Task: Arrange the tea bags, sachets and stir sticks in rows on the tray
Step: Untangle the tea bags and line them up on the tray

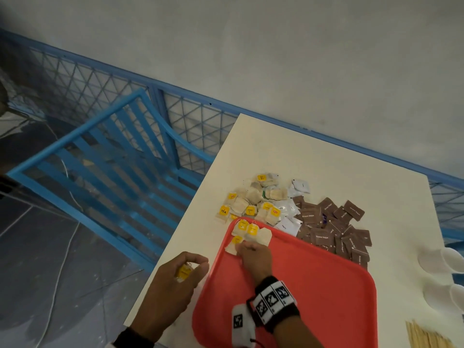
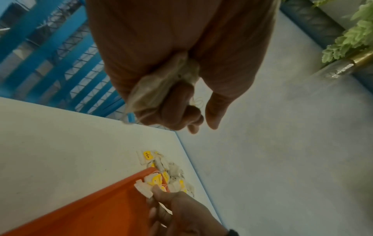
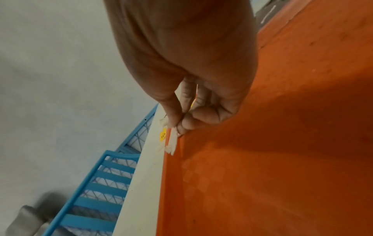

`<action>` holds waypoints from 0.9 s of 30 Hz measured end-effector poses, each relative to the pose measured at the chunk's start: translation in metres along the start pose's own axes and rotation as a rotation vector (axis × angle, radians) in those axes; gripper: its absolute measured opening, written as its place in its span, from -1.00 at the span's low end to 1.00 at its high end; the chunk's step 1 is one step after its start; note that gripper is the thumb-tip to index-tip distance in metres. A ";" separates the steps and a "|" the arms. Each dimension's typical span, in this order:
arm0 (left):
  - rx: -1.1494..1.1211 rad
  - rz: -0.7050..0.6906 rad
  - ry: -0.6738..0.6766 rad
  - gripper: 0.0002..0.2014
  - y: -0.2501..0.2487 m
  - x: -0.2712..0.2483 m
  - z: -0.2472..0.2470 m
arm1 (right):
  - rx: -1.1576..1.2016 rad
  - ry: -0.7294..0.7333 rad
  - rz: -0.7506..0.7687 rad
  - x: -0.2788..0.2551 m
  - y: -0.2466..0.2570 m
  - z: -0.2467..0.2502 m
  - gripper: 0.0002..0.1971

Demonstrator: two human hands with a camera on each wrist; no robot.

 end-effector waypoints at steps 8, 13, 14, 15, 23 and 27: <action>-0.151 0.069 0.010 -0.86 -0.001 0.009 0.019 | -0.024 -0.079 -0.015 0.010 0.001 -0.008 -0.64; -0.147 0.083 0.019 -0.87 0.000 0.014 0.021 | -0.007 -0.031 0.043 -0.001 0.007 -0.008 -0.68; -0.142 0.085 0.025 -0.88 0.000 0.014 0.021 | -0.006 -0.025 0.038 -0.001 0.007 -0.008 -0.67; -0.135 0.084 0.034 -0.89 0.001 0.014 0.020 | -0.018 -0.029 0.028 0.001 0.006 -0.008 -0.65; -0.176 0.066 0.086 -0.81 0.000 0.013 0.013 | -0.192 -0.184 -0.040 0.005 0.007 -0.002 -0.62; -0.380 0.118 0.095 -0.52 -0.002 0.014 0.009 | -0.286 -0.194 -0.051 -0.002 0.010 -0.002 -0.73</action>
Point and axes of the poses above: each hand's wrist, its own x-axis towards the middle knuckle, its own z-axis out of the back of the hand, y = z × x, the point moved 5 cm from there along x, towards the middle knuckle, and after that the axes turned 1 degree about -y, right-handed, at the moved point
